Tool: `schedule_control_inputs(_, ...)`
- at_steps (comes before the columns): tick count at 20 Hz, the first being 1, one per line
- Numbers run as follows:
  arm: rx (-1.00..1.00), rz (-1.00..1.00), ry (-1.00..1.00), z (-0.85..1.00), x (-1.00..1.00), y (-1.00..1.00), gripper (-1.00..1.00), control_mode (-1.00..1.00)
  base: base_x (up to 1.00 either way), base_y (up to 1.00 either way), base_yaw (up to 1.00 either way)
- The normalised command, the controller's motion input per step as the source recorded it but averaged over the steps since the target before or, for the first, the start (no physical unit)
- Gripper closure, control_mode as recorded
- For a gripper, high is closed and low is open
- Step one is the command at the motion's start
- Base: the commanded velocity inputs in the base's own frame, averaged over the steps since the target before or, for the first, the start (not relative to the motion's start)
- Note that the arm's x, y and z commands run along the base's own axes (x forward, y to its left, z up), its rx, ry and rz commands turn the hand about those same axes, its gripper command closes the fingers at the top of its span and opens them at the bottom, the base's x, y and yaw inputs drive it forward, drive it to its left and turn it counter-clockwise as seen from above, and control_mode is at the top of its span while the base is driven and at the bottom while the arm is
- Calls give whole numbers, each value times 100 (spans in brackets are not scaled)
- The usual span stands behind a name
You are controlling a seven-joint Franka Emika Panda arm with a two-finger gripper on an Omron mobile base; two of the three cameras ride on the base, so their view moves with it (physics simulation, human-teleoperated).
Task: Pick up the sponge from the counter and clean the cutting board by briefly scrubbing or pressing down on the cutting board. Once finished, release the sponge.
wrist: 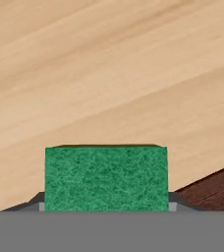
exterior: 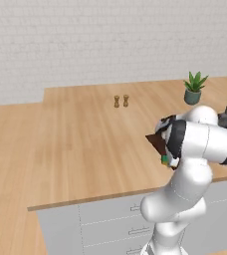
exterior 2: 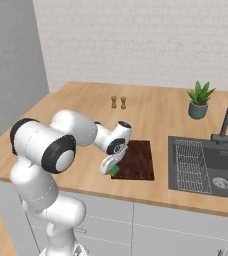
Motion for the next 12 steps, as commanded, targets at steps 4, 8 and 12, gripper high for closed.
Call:
schedule_control_inputs(4, 0, 16, 5, 31, 5, 94, 100, -100, 0, 0, 0)
schedule_control_inputs(8, 0, 11, 0, 88, 11, 75, 100, -100, 0, 0, 0)
schedule_control_inputs(12, 2, 12, 6, 54, 55, 69, -100, -100, 0, 0, 0)
